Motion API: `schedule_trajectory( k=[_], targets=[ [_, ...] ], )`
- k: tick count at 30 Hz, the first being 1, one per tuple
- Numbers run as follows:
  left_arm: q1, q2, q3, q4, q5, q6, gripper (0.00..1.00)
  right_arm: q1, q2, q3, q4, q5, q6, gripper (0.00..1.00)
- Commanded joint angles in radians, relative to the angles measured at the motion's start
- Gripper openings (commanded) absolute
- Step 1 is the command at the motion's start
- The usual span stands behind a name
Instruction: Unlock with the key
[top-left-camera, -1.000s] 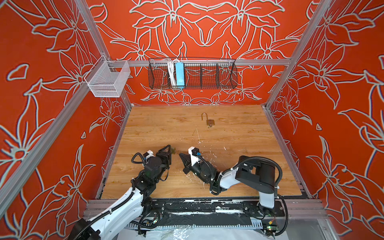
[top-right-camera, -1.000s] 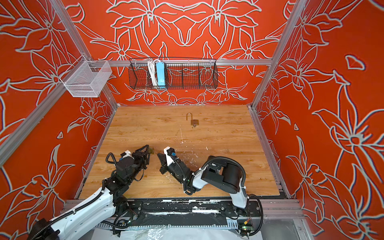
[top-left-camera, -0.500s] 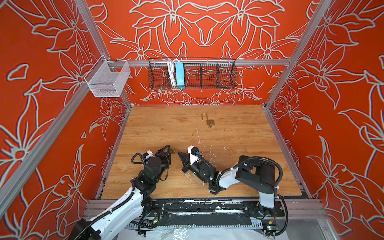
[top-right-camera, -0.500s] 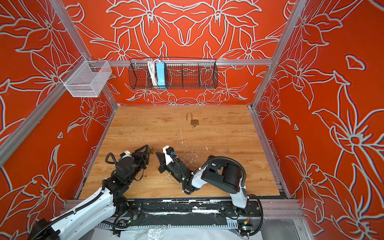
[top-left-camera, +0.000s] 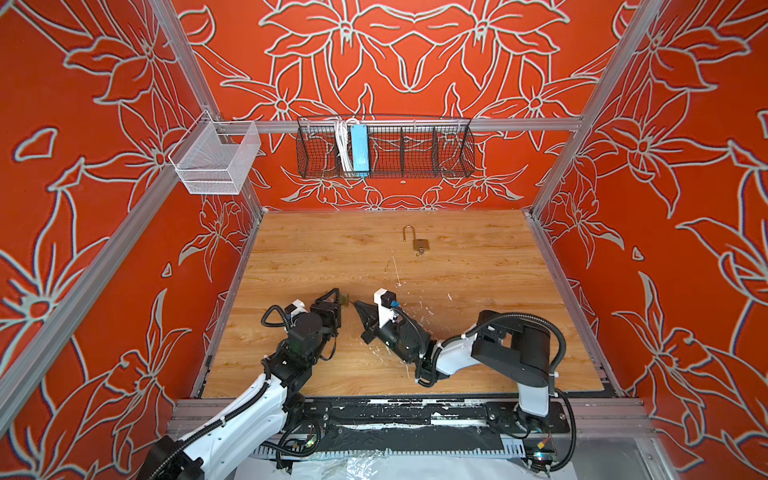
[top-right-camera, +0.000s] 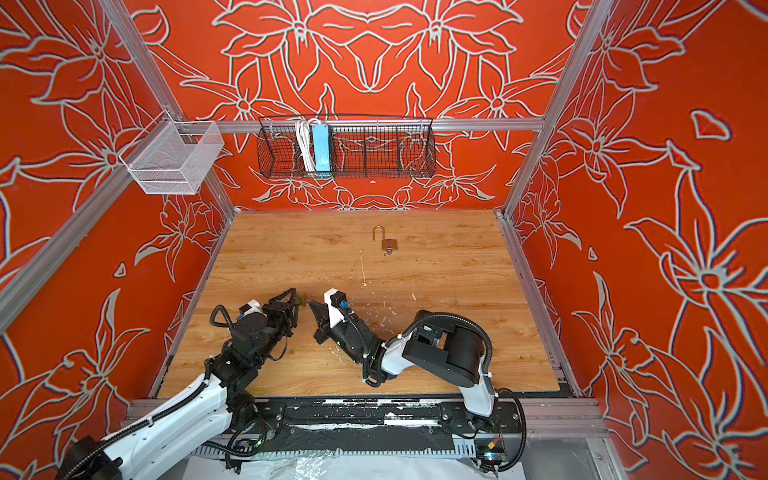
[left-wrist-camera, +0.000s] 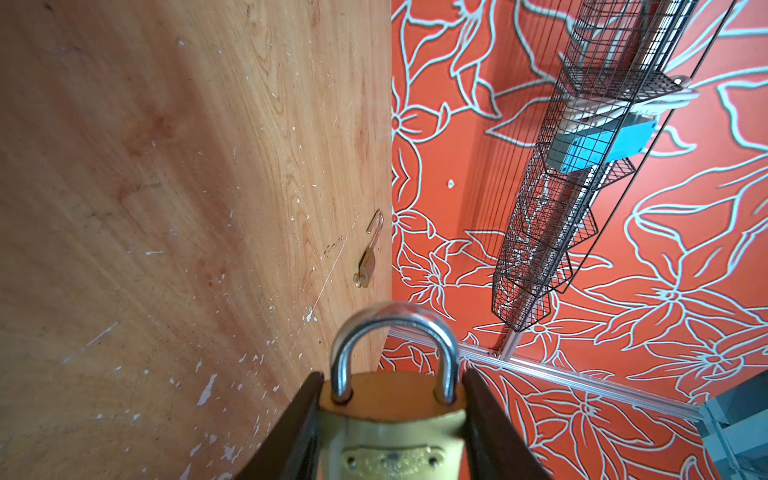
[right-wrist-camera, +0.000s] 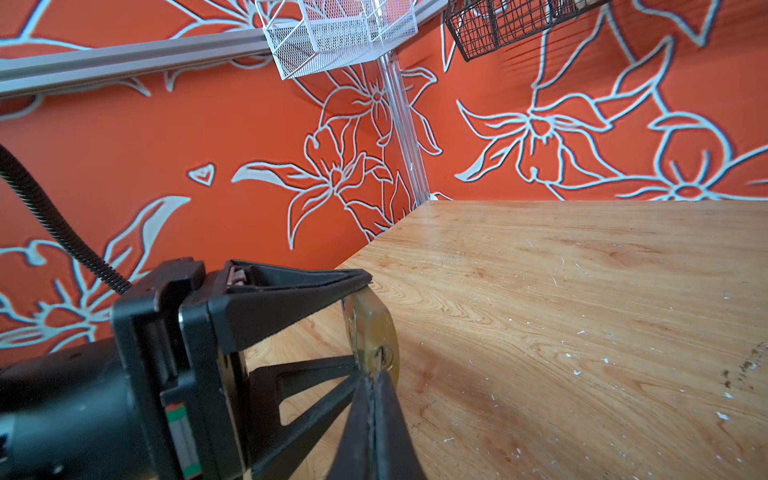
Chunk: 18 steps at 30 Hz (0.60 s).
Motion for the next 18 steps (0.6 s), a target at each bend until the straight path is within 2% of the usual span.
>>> schedule_trajectory(
  k=[1,13,18],
  targets=[
    [0.001,-0.029,-0.006,0.075,0.053,0.005,0.00,-0.012,0.020,0.026,0.023,-0.011,0.022,0.00],
    [0.052,-0.085,0.018,0.082,0.229,0.050,0.00,-0.051,0.009,-0.001,0.023,-0.080,-0.008,0.00],
    [0.079,-0.072,0.012,0.145,0.304,0.044,0.00,-0.064,0.005,-0.001,0.023,-0.119,-0.040,0.00]
  ],
)
